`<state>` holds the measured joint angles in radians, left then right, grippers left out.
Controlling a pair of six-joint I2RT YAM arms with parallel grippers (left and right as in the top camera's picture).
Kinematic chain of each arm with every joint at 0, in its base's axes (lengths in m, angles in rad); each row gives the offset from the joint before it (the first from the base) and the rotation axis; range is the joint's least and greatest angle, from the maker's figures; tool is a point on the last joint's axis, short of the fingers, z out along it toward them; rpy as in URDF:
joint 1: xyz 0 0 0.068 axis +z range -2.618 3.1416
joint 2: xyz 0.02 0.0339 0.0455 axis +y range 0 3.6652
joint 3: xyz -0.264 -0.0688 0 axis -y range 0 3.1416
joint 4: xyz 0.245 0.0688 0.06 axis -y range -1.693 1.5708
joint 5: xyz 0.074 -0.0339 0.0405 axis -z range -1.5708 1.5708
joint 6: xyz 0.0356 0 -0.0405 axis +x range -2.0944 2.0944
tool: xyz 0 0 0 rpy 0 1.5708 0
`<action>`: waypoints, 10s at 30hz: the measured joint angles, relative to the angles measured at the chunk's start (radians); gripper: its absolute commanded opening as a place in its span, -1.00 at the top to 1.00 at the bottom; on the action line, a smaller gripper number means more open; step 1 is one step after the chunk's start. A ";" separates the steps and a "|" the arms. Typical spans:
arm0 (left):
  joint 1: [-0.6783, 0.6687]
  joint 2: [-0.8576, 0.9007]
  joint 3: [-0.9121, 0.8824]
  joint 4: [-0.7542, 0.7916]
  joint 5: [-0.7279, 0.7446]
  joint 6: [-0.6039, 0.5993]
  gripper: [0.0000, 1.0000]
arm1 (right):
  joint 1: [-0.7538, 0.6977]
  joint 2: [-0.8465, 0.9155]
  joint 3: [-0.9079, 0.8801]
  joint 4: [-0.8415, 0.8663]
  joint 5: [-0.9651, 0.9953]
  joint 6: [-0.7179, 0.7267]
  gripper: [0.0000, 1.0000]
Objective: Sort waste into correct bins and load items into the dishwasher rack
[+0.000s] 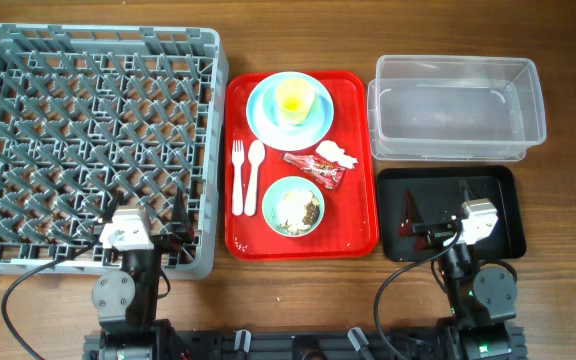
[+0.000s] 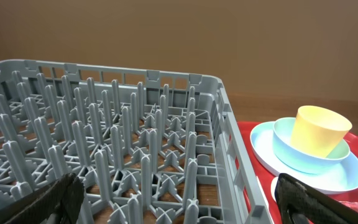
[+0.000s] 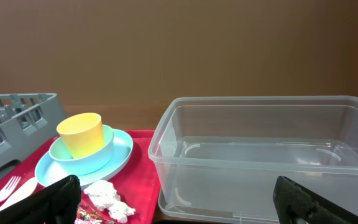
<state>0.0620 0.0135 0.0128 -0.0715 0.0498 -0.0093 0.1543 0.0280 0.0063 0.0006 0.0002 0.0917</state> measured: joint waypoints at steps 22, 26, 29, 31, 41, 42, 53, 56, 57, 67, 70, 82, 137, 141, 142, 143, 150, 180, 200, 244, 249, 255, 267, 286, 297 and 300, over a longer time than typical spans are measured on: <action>0.000 0.000 0.000 0.000 -0.023 0.000 -1.00 | 0.000 0.000 0.000 0.000 0.000 0.000 -1.00; 0.000 0.000 0.000 0.001 -0.023 0.000 -1.00 | 0.000 0.000 0.000 0.000 0.000 0.000 -1.00; 0.000 0.000 -0.001 0.035 -0.007 -0.001 -1.00 | 0.000 0.000 0.000 0.000 0.000 0.000 -1.00; 0.000 0.000 0.004 0.077 0.077 0.000 -1.00 | 0.000 0.000 0.000 0.000 0.000 0.000 -0.99; 0.000 0.688 1.156 -0.639 0.548 -0.019 -1.00 | 0.000 0.006 0.000 0.000 0.000 0.000 -0.99; -0.003 0.843 1.315 -0.800 0.609 -0.021 -1.00 | 0.000 0.006 0.000 0.000 0.000 0.000 -0.99; -0.225 1.500 1.602 -1.040 0.642 -0.169 0.77 | 0.000 0.006 0.000 0.000 0.000 0.000 -1.00; -0.486 1.554 1.577 -1.044 0.146 -0.362 0.30 | 0.000 0.006 0.000 0.000 0.000 0.000 -1.00; -0.530 1.576 1.571 -1.044 0.029 -0.409 0.33 | 0.000 0.006 0.000 0.000 0.000 0.000 -1.00; -0.583 1.881 1.563 -1.032 -0.210 -0.525 0.42 | 0.000 0.006 0.000 0.000 0.000 0.000 -1.00; -0.583 1.928 1.563 -1.031 -0.202 -0.488 0.47 | 0.000 0.006 0.000 0.000 0.000 0.000 -0.99; -0.516 1.934 1.580 -0.602 -0.122 -0.426 0.60 | 0.000 0.006 0.000 0.000 0.000 0.000 -1.00; -0.682 2.095 1.591 -0.360 -0.360 -0.389 0.53 | 0.000 0.006 0.000 0.000 0.000 0.000 -0.99; -0.682 2.021 1.591 -0.385 -0.359 -0.389 0.49 | 0.000 0.006 0.000 0.000 0.000 0.000 -1.00; -0.682 2.012 1.591 -0.403 -0.356 -0.389 0.51 | 0.000 0.006 0.000 0.000 0.000 0.000 -0.99; -0.682 2.012 1.591 -0.408 -0.354 -0.389 0.57 | 0.000 0.006 0.000 0.000 0.000 0.000 -0.99; -0.682 2.018 1.591 -0.403 -0.291 -0.389 0.60 | 0.000 0.006 0.000 0.000 0.000 0.000 -0.99; -0.668 2.068 1.591 -0.352 -0.303 -0.260 0.92 | 0.000 0.006 0.000 0.000 0.000 0.000 -0.99; 0.233 2.092 1.626 -0.577 1.436 -0.182 0.92 | 0.000 0.006 0.000 0.000 0.000 0.000 -1.00; 0.025 1.728 1.668 -0.808 0.537 -0.161 0.92 | 0.000 0.006 0.000 0.000 0.000 0.000 -0.99; -0.247 1.800 1.631 -0.890 0.268 -0.187 0.74 | 0.000 0.006 0.000 0.000 0.000 0.000 -0.99; -0.461 1.813 1.616 -1.006 -0.013 -0.288 0.53 | 0.000 0.006 0.000 0.000 0.000 0.000 -1.00; -0.482 1.817 1.190 -0.647 -0.048 -0.380 0.55 | 0.000 0.006 0.000 0.000 0.000 0.000 -1.00; -0.558 1.818 1.101 -0.478 -0.181 -0.416 0.56 | 0.000 0.006 0.000 0.000 0.000 0.000 -1.00; -0.558 1.818 1.047 -0.413 -0.202 -0.416 0.61 | 0.000 0.006 0.000 0.000 0.000 0.000 -1.00; -0.558 1.819 1.046 -0.411 -0.201 -0.416 0.64 | 0.000 0.006 0.000 0.000 0.000 0.000 -0.99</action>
<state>-0.4957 1.8328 1.0592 -0.4824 -0.1516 -0.4252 0.1543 0.0345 0.0063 0.0006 0.0002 0.0917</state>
